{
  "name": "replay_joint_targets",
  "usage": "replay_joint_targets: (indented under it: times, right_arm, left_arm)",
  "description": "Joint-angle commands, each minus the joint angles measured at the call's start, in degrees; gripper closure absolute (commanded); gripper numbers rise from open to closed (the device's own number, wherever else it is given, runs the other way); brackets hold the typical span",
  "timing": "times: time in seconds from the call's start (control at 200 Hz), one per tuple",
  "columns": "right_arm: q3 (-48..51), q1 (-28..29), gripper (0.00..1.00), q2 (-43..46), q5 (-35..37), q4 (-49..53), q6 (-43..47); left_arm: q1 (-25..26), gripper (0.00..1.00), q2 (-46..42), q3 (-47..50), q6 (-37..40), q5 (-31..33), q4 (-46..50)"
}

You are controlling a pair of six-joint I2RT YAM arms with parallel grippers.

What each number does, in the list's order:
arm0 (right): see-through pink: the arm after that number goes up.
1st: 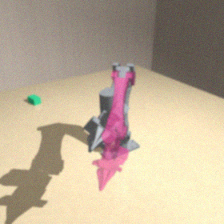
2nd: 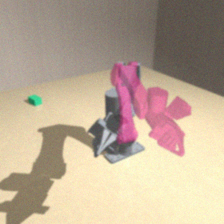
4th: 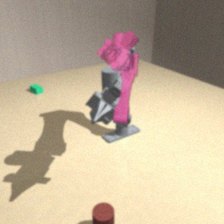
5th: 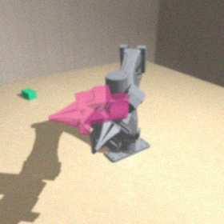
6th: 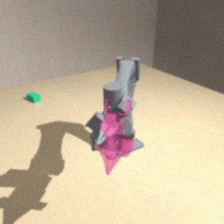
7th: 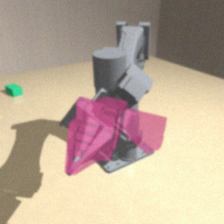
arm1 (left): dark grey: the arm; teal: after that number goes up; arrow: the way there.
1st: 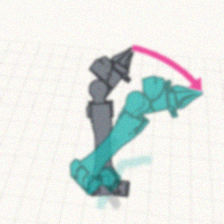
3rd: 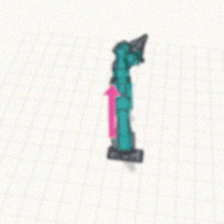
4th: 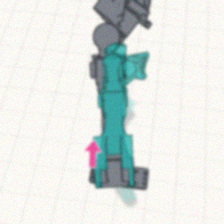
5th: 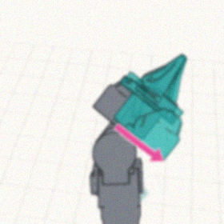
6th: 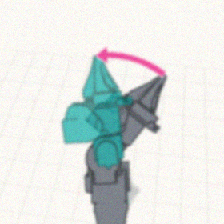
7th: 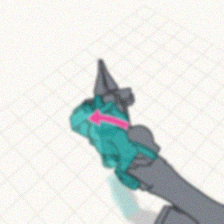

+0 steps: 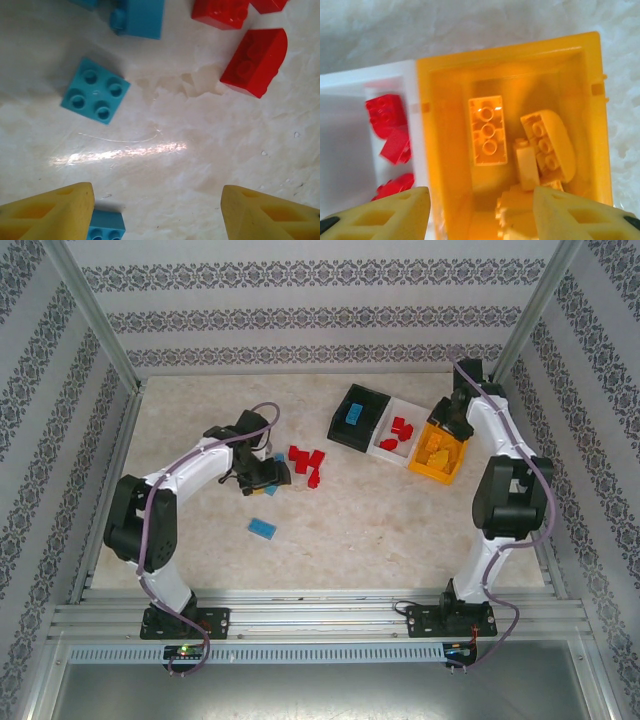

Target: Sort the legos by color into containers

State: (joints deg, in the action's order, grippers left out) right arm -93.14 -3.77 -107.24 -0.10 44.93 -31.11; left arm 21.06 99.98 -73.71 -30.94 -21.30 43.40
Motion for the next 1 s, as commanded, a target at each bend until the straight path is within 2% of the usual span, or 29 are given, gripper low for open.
replay_joint_targets:
  times: [0.0,0.16,0.41,0.684,0.869,0.999]
  right_arm:
    - [5.8,1.6,0.43,8.0,-3.1,0.4,-2.3]
    - [14.0,1.5,0.43,14.1,-6.0,-0.4,-4.4]
    - [20.8,1.5,0.43,19.5,-8.0,1.1,-3.3]
    - [24.5,1.4,0.44,23.5,-10.0,2.1,-3.1]
    - [25.7,0.7,0.44,25.3,-10.1,2.5,-2.9]
    - [25.7,-0.9,0.44,24.3,-8.9,1.7,-2.6]
  left_arm:
    - [3.9,0.32,3.4,-4.3,4.4,1.7,3.3]
    - [7.3,0.32,9.9,-10.6,6.7,4.0,3.3]
    - [10.3,0.33,20.0,-20.3,8.5,5.7,4.0]
    - [11.0,0.37,28.8,-30.8,8.7,10.6,6.8]
    - [12.3,0.62,33.8,-38.7,9.0,9.6,10.5]
    - [12.5,0.77,33.0,-37.8,7.5,8.0,10.9]
